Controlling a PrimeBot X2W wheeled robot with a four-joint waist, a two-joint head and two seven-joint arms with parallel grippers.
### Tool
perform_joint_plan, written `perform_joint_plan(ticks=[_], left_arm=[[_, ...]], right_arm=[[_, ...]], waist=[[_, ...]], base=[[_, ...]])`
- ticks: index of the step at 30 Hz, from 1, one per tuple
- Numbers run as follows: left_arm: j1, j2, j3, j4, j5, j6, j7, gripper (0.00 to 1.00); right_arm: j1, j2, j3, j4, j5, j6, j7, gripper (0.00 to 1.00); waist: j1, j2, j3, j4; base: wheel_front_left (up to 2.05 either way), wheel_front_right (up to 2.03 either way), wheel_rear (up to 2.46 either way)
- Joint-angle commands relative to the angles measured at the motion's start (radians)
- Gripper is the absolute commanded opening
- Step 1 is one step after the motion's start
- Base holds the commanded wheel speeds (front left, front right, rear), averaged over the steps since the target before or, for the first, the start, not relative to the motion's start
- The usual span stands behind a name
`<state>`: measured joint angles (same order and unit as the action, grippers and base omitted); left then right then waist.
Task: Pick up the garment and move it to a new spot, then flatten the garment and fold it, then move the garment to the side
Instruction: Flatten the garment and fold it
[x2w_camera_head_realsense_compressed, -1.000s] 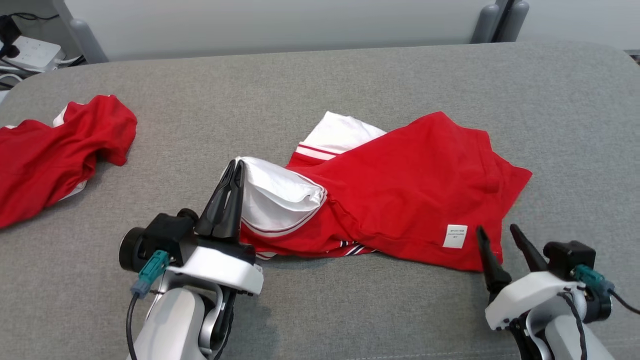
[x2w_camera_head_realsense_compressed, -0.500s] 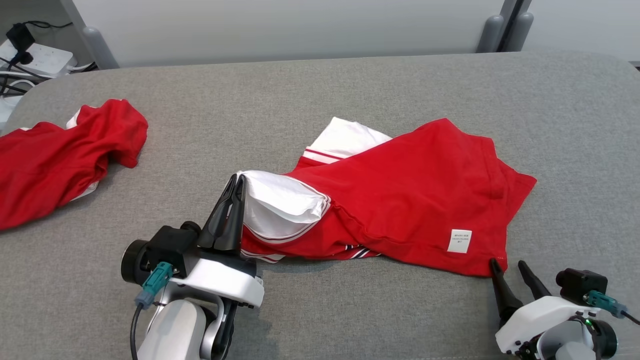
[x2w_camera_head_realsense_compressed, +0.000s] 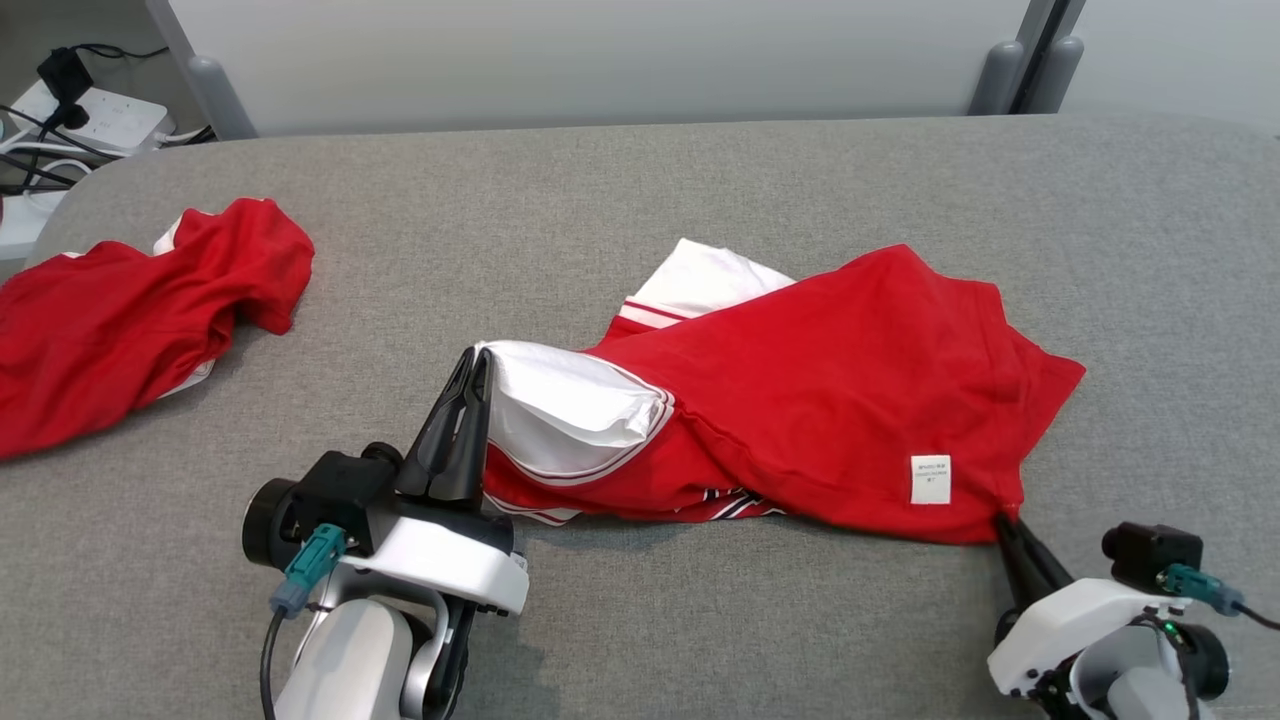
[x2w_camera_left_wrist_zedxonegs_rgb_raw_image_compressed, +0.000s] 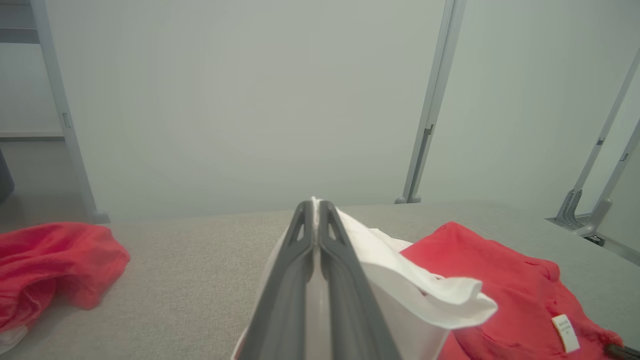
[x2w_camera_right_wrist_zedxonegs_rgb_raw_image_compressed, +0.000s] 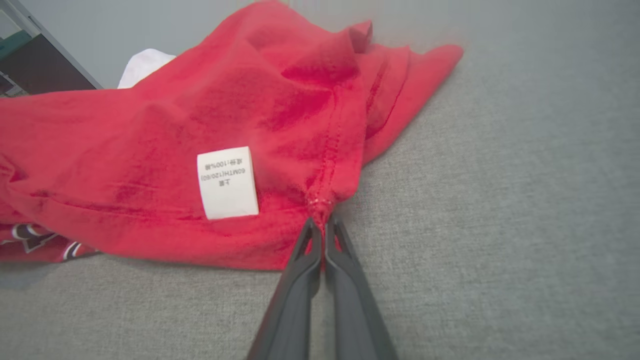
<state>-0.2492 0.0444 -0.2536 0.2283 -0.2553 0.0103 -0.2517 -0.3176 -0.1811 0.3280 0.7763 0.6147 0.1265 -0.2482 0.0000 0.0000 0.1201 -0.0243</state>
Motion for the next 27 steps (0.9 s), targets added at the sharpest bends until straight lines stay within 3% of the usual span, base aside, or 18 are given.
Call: perform_joint_plan(ticks=[1, 9, 15, 21, 27], left_arm=[[-0.005, 0.006, 0.032, -0.032, 0.001, 0.005, -0.010, 0.00], [0.003, 0.006, 0.083, -0.095, 0.013, 0.000, -0.010, 0.00], [-0.025, 0.010, 0.133, -0.139, -0.003, -0.041, -0.010, 0.00], [-0.102, 0.029, 0.165, -0.167, -0.119, -0.098, 0.046, 0.00], [-0.242, 0.078, 0.207, -0.325, -0.242, -0.117, 0.181, 0.00]], right_arm=[[-0.012, -0.019, 0.010, -0.030, -0.006, 0.004, -0.014, 0.00], [-0.012, -0.054, -0.082, -0.219, -0.072, 0.004, -0.014, 0.00], [-0.054, -0.104, -0.121, -0.377, -0.082, 0.004, -0.014, 0.00], [-0.154, -0.184, -0.120, -0.468, -0.050, 0.004, 0.042, 0.00], [-0.237, -0.257, -0.181, -0.575, 0.012, 0.004, 0.132, 0.00]], waist=[[0.0000, 0.0000, -0.002, -0.001], [0.0000, 0.0000, -0.034, -0.022], [0.0000, 0.0000, -0.078, -0.031], [0.0000, 0.0000, -0.129, -0.038], [0.0000, 0.0000, -0.163, -0.040]], base=[[0.00, 0.00, 0.00], [0.00, 0.00, 0.00], [0.00, 0.00, 0.00], [0.00, 0.00, 0.00], [0.00, 0.00, 0.00]])
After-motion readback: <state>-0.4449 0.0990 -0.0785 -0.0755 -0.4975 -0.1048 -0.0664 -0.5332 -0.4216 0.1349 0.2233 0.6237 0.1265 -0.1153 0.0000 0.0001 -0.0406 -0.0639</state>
